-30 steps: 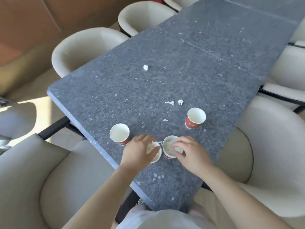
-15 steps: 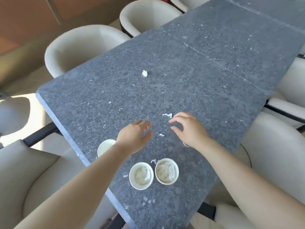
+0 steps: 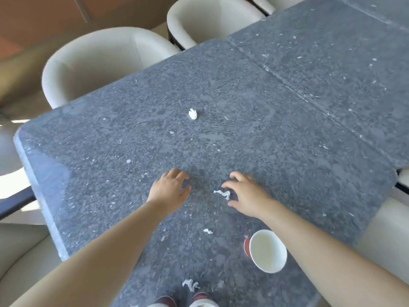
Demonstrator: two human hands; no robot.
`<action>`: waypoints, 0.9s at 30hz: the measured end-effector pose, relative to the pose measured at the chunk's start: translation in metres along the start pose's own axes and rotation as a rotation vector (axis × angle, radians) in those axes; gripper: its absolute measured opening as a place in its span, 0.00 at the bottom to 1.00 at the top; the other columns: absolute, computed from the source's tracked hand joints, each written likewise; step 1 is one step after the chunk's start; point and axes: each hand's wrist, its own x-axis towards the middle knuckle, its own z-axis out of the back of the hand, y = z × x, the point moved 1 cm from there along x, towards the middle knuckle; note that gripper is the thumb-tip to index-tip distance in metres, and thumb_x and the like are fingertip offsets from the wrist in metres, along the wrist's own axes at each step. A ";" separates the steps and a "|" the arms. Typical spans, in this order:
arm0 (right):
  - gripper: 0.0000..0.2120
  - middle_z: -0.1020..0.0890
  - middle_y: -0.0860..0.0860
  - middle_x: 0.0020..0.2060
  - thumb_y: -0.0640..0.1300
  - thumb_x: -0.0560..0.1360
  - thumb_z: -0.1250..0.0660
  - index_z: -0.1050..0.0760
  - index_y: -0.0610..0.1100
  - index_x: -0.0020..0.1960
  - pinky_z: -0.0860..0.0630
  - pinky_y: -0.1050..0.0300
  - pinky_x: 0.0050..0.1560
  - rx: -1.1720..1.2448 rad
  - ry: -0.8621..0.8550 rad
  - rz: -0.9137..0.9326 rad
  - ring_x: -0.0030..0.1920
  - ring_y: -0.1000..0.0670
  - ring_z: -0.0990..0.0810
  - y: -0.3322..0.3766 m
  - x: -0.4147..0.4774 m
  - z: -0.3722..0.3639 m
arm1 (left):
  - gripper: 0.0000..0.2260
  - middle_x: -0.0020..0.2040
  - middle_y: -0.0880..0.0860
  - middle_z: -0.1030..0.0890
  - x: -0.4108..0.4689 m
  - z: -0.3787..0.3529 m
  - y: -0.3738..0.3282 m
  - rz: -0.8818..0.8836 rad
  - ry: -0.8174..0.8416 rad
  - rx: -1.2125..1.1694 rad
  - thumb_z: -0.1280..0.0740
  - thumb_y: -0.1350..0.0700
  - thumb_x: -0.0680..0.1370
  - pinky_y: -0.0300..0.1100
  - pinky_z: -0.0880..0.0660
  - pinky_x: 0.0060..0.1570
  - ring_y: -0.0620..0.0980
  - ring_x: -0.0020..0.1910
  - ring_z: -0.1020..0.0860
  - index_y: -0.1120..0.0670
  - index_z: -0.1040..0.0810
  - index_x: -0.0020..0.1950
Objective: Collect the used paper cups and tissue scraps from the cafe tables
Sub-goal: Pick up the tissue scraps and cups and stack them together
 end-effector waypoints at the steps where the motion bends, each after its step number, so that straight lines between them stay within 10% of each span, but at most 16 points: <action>1: 0.18 0.37 0.50 0.66 0.45 0.73 0.32 0.30 0.51 0.61 0.35 0.52 0.61 0.004 -0.007 0.001 0.65 0.43 0.37 -0.003 0.005 -0.005 | 0.16 0.62 0.48 0.31 0.007 -0.003 0.003 -0.007 -0.029 0.026 0.40 0.46 0.77 0.49 0.30 0.57 0.52 0.62 0.31 0.48 0.31 0.64; 11: 0.03 0.29 0.52 0.47 0.39 0.75 0.36 0.23 0.44 0.46 0.37 0.64 0.40 0.246 -0.193 0.097 0.41 0.51 0.27 -0.002 0.060 -0.016 | 0.27 0.74 0.52 0.42 0.066 -0.013 0.034 -0.047 -0.144 0.209 0.50 0.35 0.75 0.59 0.52 0.70 0.54 0.73 0.45 0.41 0.43 0.72; 27: 0.04 0.26 0.50 0.50 0.44 0.74 0.35 0.24 0.43 0.45 0.30 0.58 0.44 0.239 -0.503 0.173 0.50 0.50 0.27 0.015 0.173 0.027 | 0.28 0.77 0.46 0.53 0.072 -0.022 0.044 0.111 -0.225 0.098 0.55 0.33 0.73 0.60 0.61 0.70 0.49 0.75 0.55 0.36 0.53 0.73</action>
